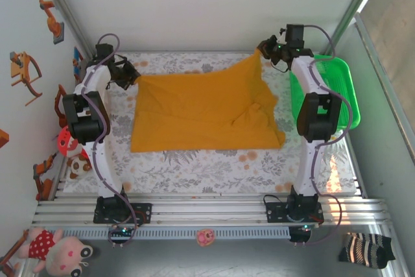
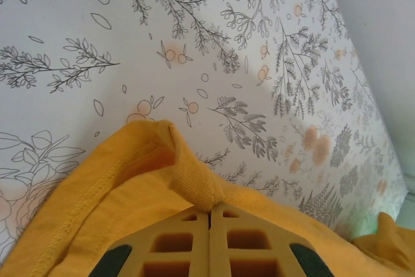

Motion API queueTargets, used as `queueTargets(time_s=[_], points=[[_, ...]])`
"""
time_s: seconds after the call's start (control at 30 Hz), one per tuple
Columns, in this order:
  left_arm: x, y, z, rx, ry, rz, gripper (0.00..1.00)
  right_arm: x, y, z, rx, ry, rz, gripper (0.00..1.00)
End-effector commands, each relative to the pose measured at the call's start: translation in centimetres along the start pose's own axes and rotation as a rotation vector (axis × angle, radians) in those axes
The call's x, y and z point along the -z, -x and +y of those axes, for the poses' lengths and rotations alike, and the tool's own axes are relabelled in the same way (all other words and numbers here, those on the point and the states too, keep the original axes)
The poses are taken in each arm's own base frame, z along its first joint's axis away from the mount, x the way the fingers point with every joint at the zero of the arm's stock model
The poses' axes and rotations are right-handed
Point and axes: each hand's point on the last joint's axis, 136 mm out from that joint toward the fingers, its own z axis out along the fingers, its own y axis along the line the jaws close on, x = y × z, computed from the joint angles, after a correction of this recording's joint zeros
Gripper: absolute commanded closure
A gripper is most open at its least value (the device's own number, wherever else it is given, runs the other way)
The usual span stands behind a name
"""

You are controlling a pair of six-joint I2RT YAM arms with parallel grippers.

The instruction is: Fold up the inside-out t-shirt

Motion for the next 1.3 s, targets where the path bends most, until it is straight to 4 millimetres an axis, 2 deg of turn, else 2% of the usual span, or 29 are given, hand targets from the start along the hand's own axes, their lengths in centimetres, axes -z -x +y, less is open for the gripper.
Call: queueTargets(time_s=[0.0,0.13,0.27,0.37,0.43,0.57,0.67,0.8,0.9,0.93,0.97,1.0,1.03,1.1,1.13,1.2,1.27], points=[[0.9,0.1,-0.9,0.011,-0.037,-0.004,1.00,0.0,-1.1,-1.0,0.011,-0.011,0.019,1.00],[1.8,0.1,-1.8,0.011,-0.060,-0.009,1.00,1.2,-1.6,-0.6,0.025,-0.010,0.020,1.00],[3.2,-0.5,-2.5,0.021,-0.087,-0.014,1.00,3.4,-2.5,0.4,0.034,-0.002,0.000,1.00],[4.1,-1.7,-2.2,0.050,-0.094,-0.015,1.00,5.5,-3.7,0.5,0.044,-0.012,-0.020,1.00],[4.4,-3.0,-1.3,0.078,-0.089,-0.010,1.00,7.1,-5.1,-0.2,0.051,-0.045,-0.030,1.00],[4.4,-5.3,1.3,0.141,-0.050,-0.005,1.00,9.7,-8.7,-3.1,0.049,-0.129,-0.038,1.00],[3.5,-7.5,3.9,0.193,-0.014,0.021,1.00,11.0,-12.3,-5.9,0.055,-0.205,-0.021,1.00],[2.6,-10.0,7.4,0.221,0.055,0.053,1.00,11.9,-18.5,-10.4,0.046,-0.299,0.048,1.00],[2.5,-10.7,8.8,0.218,0.086,0.067,1.00,13.0,-22.1,-13.6,0.039,-0.383,0.115,1.00],[2.7,-10.8,9.3,0.215,0.104,0.069,0.98,13.5,-22.9,-14.5,0.034,-0.409,0.134,0.90],[2.9,-10.7,9.5,0.209,0.114,0.067,0.91,14.0,-23.5,-15.0,0.033,-0.431,0.143,0.76],[3.2,-10.5,9.5,0.205,0.116,0.063,0.75,14.7,-23.6,-15.3,0.041,-0.457,0.140,0.65],[3.5,-10.2,9.5,0.202,0.119,0.055,0.56,15.4,-23.4,-15.3,0.057,-0.479,0.130,0.59],[4.4,-9.4,8.9,0.190,0.112,0.033,0.36,16.3,-22.2,-14.1,0.103,-0.490,0.097,0.55],[4.9,-9.0,8.5,0.180,0.113,0.020,0.30,16.6,-21.4,-13.3,0.132,-0.495,0.085,0.55],[5.8,-8.3,7.4,0.164,0.096,-0.007,0.26,16.5,-20.0,-11.7,0.181,-0.492,0.087,0.56],[6.5,-7.7,5.8,0.146,0.065,-0.029,0.24,15.4,-18.8,-10.5,0.225,-0.483,0.118,0.56]])
